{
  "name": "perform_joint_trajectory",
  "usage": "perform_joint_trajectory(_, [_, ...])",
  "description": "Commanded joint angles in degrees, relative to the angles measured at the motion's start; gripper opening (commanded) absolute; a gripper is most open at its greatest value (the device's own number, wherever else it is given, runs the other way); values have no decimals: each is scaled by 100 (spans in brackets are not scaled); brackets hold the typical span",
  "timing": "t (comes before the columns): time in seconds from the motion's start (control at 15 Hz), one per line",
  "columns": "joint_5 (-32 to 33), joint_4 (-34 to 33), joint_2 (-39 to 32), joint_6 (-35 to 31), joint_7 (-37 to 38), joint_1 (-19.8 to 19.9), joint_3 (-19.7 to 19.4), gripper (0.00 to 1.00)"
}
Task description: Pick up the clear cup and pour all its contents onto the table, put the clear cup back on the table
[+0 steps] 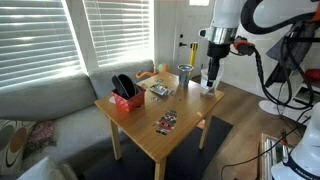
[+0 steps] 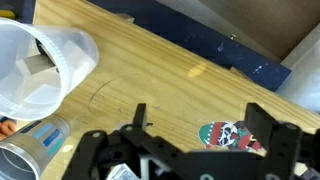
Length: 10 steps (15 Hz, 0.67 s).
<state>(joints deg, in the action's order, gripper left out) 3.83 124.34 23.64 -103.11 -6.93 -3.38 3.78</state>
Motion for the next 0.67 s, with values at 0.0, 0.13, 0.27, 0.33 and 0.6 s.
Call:
perform_joint_trajectory(0.0, [15, -16, -5, 12, 15, -42, -33, 100])
perform_joint_trajectory(0.13, [15, -17, -5, 12, 15, -42, -33, 100])
perform_joint_trajectory(0.27, [15, -17, -5, 12, 15, -42, -33, 100])
perform_joint_trajectory(0.33, [15, -17, -5, 12, 15, -42, -33, 100])
perform_joint_trajectory(0.6, [127, 289, 671, 102, 263, 216, -266, 100])
